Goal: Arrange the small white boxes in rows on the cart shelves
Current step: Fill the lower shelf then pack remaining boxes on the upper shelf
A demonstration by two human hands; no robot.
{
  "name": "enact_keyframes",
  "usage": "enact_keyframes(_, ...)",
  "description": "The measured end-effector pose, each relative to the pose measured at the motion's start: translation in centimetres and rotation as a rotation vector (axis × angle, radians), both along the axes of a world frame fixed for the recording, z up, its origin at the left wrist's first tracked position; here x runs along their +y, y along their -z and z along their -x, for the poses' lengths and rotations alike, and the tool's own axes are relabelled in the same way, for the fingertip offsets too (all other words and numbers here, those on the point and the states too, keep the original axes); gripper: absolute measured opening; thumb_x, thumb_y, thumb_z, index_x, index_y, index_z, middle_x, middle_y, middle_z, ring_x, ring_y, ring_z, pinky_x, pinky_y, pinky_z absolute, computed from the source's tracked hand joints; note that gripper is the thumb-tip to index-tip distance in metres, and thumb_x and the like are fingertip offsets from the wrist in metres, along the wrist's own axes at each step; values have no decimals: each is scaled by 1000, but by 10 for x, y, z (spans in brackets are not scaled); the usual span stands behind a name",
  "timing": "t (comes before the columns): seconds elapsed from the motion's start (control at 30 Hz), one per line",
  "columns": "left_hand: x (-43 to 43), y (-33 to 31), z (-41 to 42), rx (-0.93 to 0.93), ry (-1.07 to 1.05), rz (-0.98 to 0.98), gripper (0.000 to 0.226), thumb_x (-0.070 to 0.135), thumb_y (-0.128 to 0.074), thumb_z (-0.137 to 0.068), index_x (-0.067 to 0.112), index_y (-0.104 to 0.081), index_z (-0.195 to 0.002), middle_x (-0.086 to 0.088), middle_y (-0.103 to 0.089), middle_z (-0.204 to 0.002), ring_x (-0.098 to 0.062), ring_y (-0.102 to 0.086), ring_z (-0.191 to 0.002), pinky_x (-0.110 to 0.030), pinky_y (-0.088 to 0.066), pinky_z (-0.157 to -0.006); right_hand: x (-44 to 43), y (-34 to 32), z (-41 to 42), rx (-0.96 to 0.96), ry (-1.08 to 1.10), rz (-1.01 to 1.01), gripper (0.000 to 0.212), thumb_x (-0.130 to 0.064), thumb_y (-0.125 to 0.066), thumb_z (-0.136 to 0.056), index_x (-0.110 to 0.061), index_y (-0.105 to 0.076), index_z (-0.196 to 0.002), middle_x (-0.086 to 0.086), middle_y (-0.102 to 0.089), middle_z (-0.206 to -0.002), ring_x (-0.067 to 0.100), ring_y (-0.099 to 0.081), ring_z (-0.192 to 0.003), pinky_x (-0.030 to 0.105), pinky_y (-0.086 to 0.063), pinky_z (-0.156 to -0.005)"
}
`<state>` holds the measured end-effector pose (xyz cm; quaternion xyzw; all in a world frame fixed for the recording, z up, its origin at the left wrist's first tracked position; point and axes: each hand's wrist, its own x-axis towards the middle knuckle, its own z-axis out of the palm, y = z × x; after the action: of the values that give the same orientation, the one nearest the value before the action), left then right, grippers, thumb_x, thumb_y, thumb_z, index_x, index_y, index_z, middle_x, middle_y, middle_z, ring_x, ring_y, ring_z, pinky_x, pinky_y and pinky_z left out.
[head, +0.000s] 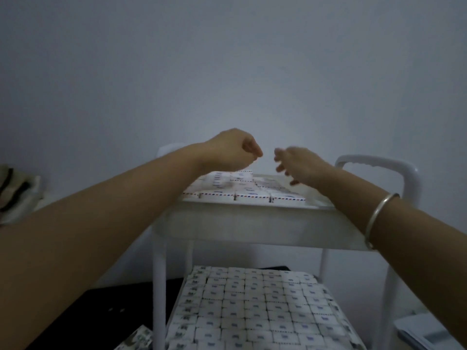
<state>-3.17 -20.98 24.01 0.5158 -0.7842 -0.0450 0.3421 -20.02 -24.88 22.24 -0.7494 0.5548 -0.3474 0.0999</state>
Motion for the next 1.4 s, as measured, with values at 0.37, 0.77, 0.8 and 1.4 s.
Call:
enact_keyframes(0.37, 187, 117, -111, 270, -19, 106, 39, -24, -40, -75, 8, -61, -73, 2, -68, -68, -7, -64, -60, -13, -47, -60, 160, 86, -115, -35, -627, 477, 9, -29, -58, -89, -24, -65, -85, -16, -57, -65, 3, -55, -61, 25, -45, -62)
enact_keyframes(0.77, 339, 311, -291, 351, -799, -101, 44, -14, -47, -86, 26, -66, -82, 8, -71, -83, -13, -68, -82, -41, -55, -73, 187, 266, -275, 293, -907, 9, 30, -9, -46, -89, -24, -62, -110, 2, -60, -111, 23, -58, -98, 36, -50, -79)
enact_keyframes(0.8, 346, 318, -295, 324, -827, -83, 42, -10, -52, -86, 29, -66, -83, 10, -71, -86, -11, -67, -83, -37, -54, -71, 187, 272, -286, 300, -902, 0, 32, -6, -45, -89, -22, -62, -111, 3, -60, -114, 24, -57, -102, 37, -49, -82)
enact_keyframes(1.4, 361, 344, -325, 150, -646, -527, 59, 48, -70, -80, 60, -35, -126, 29, -48, -113, 9, -53, -94, -16, -48, -74, 223, 285, -336, 614, -1122, 343, 34, -50, -47, -93, -22, -64, -105, -5, -58, -114, 16, -50, -107, 33, -43, -86)
